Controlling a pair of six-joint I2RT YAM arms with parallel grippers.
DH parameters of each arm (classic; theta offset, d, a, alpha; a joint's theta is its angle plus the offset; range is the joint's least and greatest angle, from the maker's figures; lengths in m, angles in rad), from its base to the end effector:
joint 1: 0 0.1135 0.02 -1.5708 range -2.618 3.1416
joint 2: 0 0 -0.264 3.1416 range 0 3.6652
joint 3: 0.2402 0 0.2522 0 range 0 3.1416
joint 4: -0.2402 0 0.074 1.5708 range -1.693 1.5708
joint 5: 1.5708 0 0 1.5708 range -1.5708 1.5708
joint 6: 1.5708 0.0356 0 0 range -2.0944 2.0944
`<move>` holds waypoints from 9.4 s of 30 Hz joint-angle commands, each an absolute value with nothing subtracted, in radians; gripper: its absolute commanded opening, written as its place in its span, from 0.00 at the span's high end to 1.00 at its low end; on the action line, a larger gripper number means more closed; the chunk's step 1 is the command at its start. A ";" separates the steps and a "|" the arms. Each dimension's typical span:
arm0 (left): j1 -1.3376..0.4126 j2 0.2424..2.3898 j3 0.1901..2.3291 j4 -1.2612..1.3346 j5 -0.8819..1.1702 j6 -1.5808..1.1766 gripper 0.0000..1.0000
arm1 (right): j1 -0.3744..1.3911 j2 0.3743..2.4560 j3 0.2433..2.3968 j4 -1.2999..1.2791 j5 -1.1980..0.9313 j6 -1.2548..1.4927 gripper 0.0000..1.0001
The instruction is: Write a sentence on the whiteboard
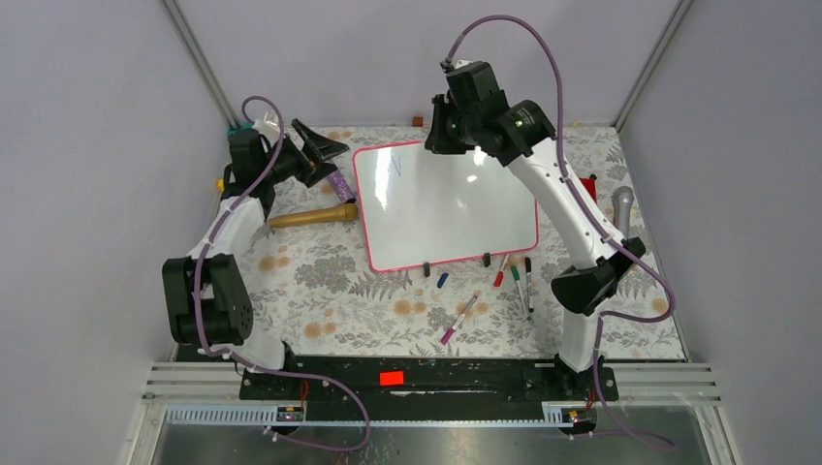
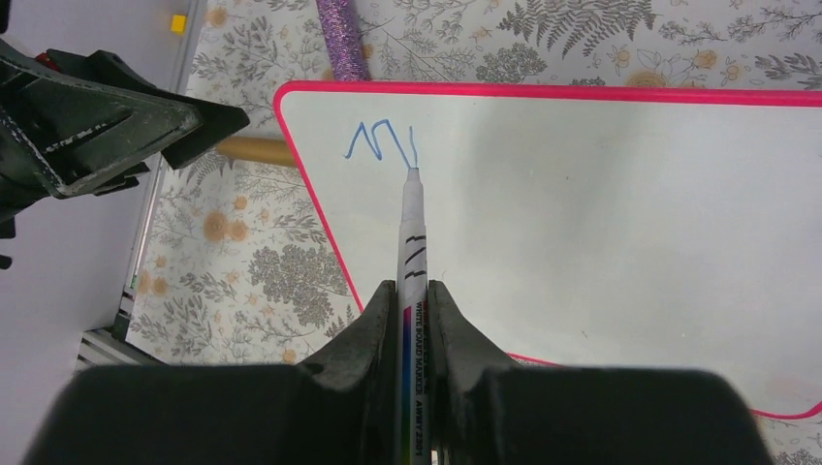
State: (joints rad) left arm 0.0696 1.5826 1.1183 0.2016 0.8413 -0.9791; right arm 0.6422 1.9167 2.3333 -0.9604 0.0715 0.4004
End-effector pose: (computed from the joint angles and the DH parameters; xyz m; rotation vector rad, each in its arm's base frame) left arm 0.3643 -0.0012 0.2961 -0.3812 1.9405 -1.3817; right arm 0.3242 0.2393 0.4592 -0.2173 2.1503 0.5399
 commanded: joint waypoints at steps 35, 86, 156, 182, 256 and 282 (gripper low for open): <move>0.080 1.104 1.220 -0.482 0.916 -0.081 0.02 | 0.640 1.402 1.730 -0.667 0.032 0.407 1.00; 0.014 1.860 1.273 0.553 1.217 -0.573 0.30 | 0.626 1.683 1.957 -0.599 0.004 0.350 1.00; -0.025 2.026 1.185 1.474 1.424 -1.186 1.00 | 0.791 1.891 2.123 -0.800 0.356 0.292 1.00; -0.025 2.034 1.210 1.474 1.445 -1.219 1.00 | 0.785 1.981 2.238 -0.827 0.413 0.279 1.00; -0.032 2.031 1.210 1.474 1.477 -1.216 1.00 | 0.755 2.111 2.383 -0.913 0.378 0.309 1.00; -0.030 2.032 1.215 1.474 1.459 -1.224 1.00 | 0.721 1.763 2.080 -0.799 0.218 0.203 1.00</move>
State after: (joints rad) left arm -0.0105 2.0403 1.1893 1.4006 1.3506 -1.2037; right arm 0.7498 1.9312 2.1948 -0.9089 0.2146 0.2249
